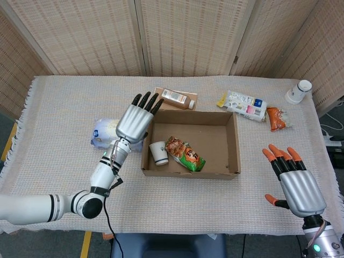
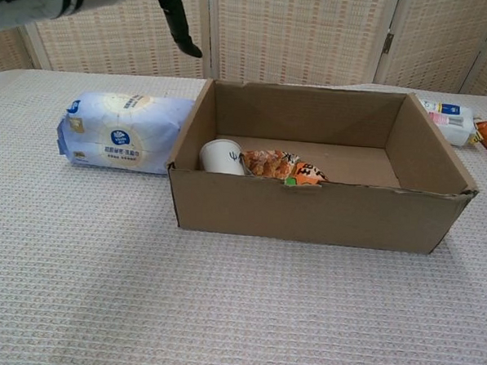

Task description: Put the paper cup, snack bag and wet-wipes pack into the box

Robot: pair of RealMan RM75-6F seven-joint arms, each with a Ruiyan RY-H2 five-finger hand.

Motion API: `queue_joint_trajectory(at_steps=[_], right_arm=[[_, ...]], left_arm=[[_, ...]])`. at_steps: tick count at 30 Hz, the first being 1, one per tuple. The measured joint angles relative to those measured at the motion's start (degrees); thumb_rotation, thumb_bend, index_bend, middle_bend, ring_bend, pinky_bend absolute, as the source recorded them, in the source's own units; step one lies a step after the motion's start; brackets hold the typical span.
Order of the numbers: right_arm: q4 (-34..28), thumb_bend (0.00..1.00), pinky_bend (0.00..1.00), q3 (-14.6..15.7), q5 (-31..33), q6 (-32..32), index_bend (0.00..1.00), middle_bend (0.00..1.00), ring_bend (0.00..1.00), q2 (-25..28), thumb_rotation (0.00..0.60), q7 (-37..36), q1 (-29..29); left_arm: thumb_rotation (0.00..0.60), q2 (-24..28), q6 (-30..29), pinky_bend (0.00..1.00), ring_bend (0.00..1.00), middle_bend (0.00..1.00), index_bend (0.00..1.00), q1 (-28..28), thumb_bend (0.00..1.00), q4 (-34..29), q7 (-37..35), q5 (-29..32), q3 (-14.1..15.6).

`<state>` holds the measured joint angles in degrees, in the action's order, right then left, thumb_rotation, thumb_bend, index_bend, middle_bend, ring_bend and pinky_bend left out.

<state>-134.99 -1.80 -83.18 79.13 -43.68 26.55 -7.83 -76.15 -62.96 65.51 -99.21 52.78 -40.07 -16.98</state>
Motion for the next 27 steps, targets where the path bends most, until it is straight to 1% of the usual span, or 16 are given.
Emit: queue_joint_trajectory(at_steps=[5,9,12,16,23,27], right_arm=[[0.0,0.08,0.00,0.1,0.1,-0.1,0.07,0.00,0.00,-0.1,0.600,0.2,0.0],[0.0,0.08,0.00,0.0,0.3,0.0,0.07,0.00,0.00,-0.3,0.600,0.6,-0.1],[0.0,0.08,0.00,0.0,0.6,-0.3,0.07,0.00,0.00,-0.6,0.600,1.1,-0.2],[0.0,0.08,0.00,0.0,1.3,-0.6,0.07,0.00,0.00,-0.9,0.600,1.8,-0.4],[0.0,0.08,0.00,-0.6,3.5,-0.6,0.07,0.00,0.00,-1.8,0.600,3.3,-1.0],[0.0,0.08,0.00,-0.8,4.8,-0.7,0.07,0.00,0.00,-2.0,0.600,3.6,-1.3]], left_arm=[[0.600,9.7,7.4,0.17,0.00,0.00,0.00,-2.7,0.14,-1.8,-3.1,3.8,2.9],[0.600,12.7,11.9,0.17,0.00,0.00,0.00,-4.3,0.15,-1.9,-6.2,6.0,5.9],[0.600,13.2,14.2,0.18,0.00,0.00,0.00,-4.5,0.15,-1.1,-6.9,7.9,7.9],[0.600,12.9,15.2,0.18,0.00,0.00,0.00,-4.2,0.14,-0.2,-7.3,9.3,8.9],[0.600,9.2,17.9,0.17,0.00,0.00,0.00,-0.8,0.14,5.4,-7.3,14.6,10.7],[0.600,7.7,18.7,0.17,0.00,0.00,0.00,1.1,0.14,7.2,-7.0,16.8,11.8]])
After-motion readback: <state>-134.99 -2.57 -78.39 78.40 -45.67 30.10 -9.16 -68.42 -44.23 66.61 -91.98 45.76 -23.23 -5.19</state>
